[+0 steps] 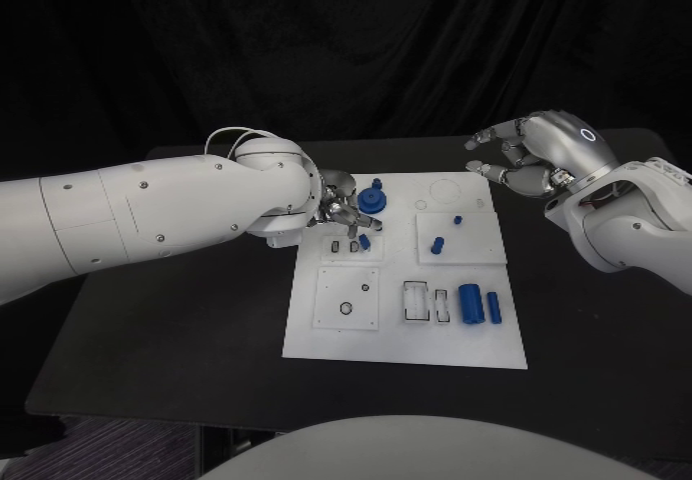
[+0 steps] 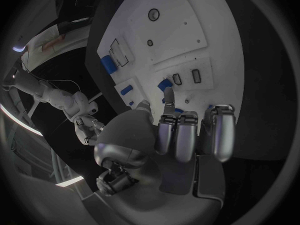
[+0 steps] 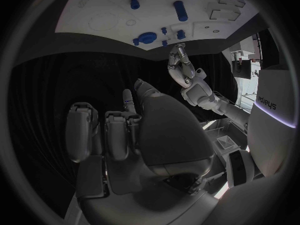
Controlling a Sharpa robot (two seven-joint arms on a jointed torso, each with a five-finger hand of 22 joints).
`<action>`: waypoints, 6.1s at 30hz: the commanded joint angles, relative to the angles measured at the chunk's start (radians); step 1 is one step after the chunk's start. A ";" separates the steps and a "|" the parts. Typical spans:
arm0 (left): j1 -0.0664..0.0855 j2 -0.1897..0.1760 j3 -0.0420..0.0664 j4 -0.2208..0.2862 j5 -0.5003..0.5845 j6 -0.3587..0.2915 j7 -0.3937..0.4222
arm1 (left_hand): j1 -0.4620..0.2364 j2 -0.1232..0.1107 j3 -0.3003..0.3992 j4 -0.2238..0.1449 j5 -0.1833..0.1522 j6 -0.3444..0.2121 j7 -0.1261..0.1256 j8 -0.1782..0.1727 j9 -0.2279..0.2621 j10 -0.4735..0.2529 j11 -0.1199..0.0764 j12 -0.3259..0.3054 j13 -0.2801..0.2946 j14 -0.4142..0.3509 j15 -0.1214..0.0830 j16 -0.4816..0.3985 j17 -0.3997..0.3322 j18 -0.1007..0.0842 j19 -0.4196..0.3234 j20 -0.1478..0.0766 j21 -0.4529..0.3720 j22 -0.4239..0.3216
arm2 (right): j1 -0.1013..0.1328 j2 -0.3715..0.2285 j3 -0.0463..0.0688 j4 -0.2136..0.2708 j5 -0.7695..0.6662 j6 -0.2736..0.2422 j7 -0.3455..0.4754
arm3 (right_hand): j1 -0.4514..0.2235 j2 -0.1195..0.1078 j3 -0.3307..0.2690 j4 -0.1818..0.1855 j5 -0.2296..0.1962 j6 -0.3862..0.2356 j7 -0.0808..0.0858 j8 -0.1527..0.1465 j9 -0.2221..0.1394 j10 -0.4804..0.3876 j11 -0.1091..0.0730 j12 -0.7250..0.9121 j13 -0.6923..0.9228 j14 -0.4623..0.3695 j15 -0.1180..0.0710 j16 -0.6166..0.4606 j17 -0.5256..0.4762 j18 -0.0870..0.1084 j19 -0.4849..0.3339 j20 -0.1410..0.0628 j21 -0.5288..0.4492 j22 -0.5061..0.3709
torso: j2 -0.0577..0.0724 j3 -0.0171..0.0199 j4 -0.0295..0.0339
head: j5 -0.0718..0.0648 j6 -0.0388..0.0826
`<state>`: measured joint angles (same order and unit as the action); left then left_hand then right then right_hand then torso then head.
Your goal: Assemble the parts on the task board
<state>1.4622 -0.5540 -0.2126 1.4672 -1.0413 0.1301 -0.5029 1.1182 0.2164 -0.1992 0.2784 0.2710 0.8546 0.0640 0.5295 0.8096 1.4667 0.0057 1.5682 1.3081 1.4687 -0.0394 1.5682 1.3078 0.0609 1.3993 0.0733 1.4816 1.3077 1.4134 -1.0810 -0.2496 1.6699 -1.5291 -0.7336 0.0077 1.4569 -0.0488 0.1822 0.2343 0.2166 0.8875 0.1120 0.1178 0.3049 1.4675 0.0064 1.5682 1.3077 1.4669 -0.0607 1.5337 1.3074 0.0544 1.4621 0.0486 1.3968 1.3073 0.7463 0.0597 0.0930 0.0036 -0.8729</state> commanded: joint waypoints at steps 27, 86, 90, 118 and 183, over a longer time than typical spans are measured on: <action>-0.040 0.027 0.001 -0.043 0.001 -0.006 0.042 | 0.053 0.001 0.026 -0.025 0.045 0.032 -0.003 -0.064 -0.004 0.104 -0.010 0.003 0.263 0.102 -0.009 0.003 0.263 -0.006 0.002 -0.009 -0.009 0.055 | -0.002 0.004 0.001 -0.002 -0.002 0.013 -0.023 | 0.018 0.000 0.005 -0.015 0.022 0.012 0.001 -0.012 -0.007 0.098 0.009 -0.001 0.258 0.092 0.009 -0.008 0.218 -0.011 0.034 0.008 -0.005 0.201 | -0.001 -0.0053 -0.0003 | -0.010 0.000; -0.061 0.045 0.001 -0.082 0.001 0.030 0.060 | 0.127 -0.088 0.241 -0.103 0.268 0.054 -0.003 -0.184 0.039 0.104 -0.012 0.003 0.263 0.102 -0.011 0.003 0.263 -0.002 -0.009 -0.011 -0.029 0.052 | -0.003 0.013 0.001 -0.013 -0.002 0.039 -0.048 | 0.042 0.000 0.029 -0.040 0.081 0.023 0.004 -0.023 -0.017 0.082 0.012 -0.015 0.241 0.089 0.011 -0.018 0.208 -0.009 0.030 0.010 -0.015 0.200 | -0.002 -0.0073 -0.0005 | -0.017 0.000; -0.062 0.040 0.001 -0.080 0.001 0.028 0.060 | 0.121 -0.105 0.278 -0.106 0.283 0.057 -0.003 -0.192 0.048 0.104 -0.011 0.003 0.263 0.102 -0.011 0.003 0.263 -0.002 -0.009 -0.010 -0.031 0.053 | -0.004 0.013 0.001 -0.013 -0.001 0.042 -0.050 | 0.042 0.000 0.029 -0.040 0.081 0.023 0.004 -0.023 -0.017 0.082 0.012 -0.015 0.241 0.089 0.011 -0.018 0.208 -0.009 0.030 0.010 -0.015 0.200 | -0.002 -0.0074 0.0001 | -0.017 0.000; -0.063 -0.050 0.001 -0.019 0.001 -0.043 0.035 | 0.084 -0.158 0.424 -0.131 0.286 0.071 -0.002 -0.209 0.087 0.104 -0.011 0.003 0.263 0.102 -0.011 0.003 0.263 -0.001 -0.009 -0.010 -0.037 0.058 | -0.007 0.006 0.001 -0.012 0.042 0.069 -0.057 | 0.047 0.002 0.036 -0.046 0.086 0.026 0.006 -0.024 -0.018 0.074 0.015 -0.022 0.233 0.088 0.013 -0.023 0.203 -0.006 0.024 0.011 -0.030 0.196 | -0.002 -0.0085 0.0001 | -0.009 0.000; -0.098 -0.077 0.001 0.019 0.001 -0.141 0.084 | 0.045 -0.172 0.481 -0.125 0.266 0.087 -0.005 -0.210 0.113 0.104 -0.013 0.003 0.263 0.102 -0.012 0.003 0.263 -0.001 -0.009 -0.011 -0.041 0.059 | -0.018 0.008 0.001 -0.014 0.042 0.110 -0.083 | 0.050 0.003 0.048 -0.053 0.097 0.027 0.009 -0.030 -0.022 0.048 0.019 -0.043 0.207 0.083 0.017 -0.040 0.186 -0.001 0.015 0.015 -0.052 0.190 | -0.002 -0.0052 -0.0047 | 0.007 0.000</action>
<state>1.3660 -0.6333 -0.2124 1.4863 -1.0434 -0.0188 -0.4333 1.1726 0.0405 0.2751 0.1545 0.5330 0.9403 0.0608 0.3135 0.9205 1.4654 0.0011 1.5682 1.3082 1.4651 -0.0427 1.5682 1.3076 0.0610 1.3958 0.0628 1.4466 1.3074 1.3971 -1.0731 -0.2495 1.6556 -1.4854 -0.6316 -0.0552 1.4961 -0.0461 0.2264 0.1845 0.3097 0.9108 0.1173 0.0947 0.2839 1.4666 0.0198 1.5285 1.3102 1.4660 -0.0541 1.4983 1.3074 0.0545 1.4650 0.0591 1.3495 1.3074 0.7445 0.0544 0.0883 0.0100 -0.8725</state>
